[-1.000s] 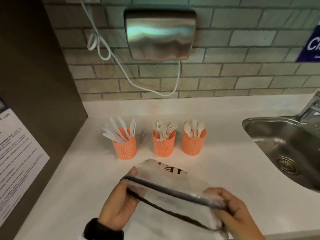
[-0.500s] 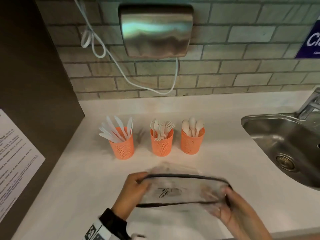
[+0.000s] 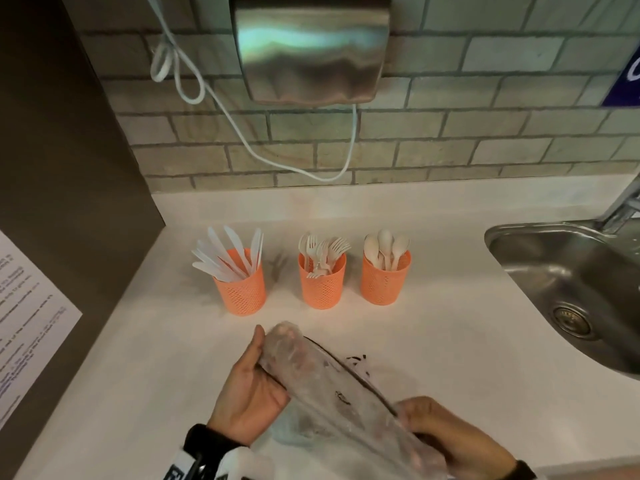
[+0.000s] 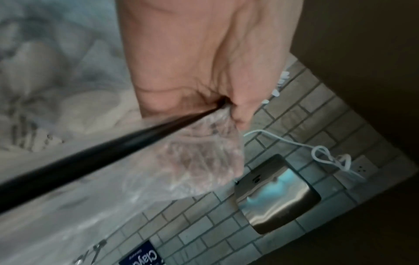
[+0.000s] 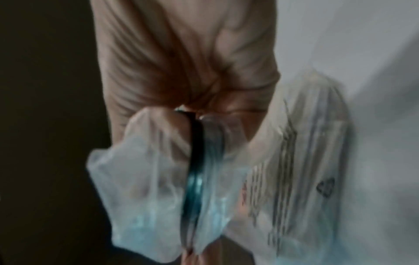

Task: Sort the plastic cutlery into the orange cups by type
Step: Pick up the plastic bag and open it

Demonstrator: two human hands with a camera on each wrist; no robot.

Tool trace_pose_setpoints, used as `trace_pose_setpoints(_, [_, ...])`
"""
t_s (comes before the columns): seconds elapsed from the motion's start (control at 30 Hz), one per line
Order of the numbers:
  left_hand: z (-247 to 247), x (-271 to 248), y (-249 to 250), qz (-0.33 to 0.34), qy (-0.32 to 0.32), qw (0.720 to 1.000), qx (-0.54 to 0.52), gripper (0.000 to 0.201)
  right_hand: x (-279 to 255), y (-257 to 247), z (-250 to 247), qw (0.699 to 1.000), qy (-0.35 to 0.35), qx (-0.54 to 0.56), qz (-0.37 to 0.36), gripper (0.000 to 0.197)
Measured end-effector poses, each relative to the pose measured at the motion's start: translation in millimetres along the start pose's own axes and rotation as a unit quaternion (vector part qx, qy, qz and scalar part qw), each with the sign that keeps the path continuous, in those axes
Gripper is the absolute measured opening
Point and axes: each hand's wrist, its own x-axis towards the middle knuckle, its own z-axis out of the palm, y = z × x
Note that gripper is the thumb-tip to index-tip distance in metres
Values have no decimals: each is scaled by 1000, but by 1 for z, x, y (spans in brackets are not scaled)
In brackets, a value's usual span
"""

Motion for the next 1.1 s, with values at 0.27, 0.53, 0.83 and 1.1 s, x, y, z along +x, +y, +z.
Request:
trace_pose_setpoints(0.27, [-32,32,-12,-104,19,994,-6,28,-3,-30,-3,956,59,257,-130,40])
trace_pose_setpoints(0.53, [-25,47,15,-112,-24,993,12,37,22,-63,-13,949,98,256,-156,39])
trace_pose_setpoints(0.83, [-7,33,0,32,151,963,222,31,28,-47,-34,981,170,0,-90,46])
trace_pose_setpoints(1.1, [57,3,6,414,-13,549,726,28,-1,-67,11,585,139,-652,-462,31])
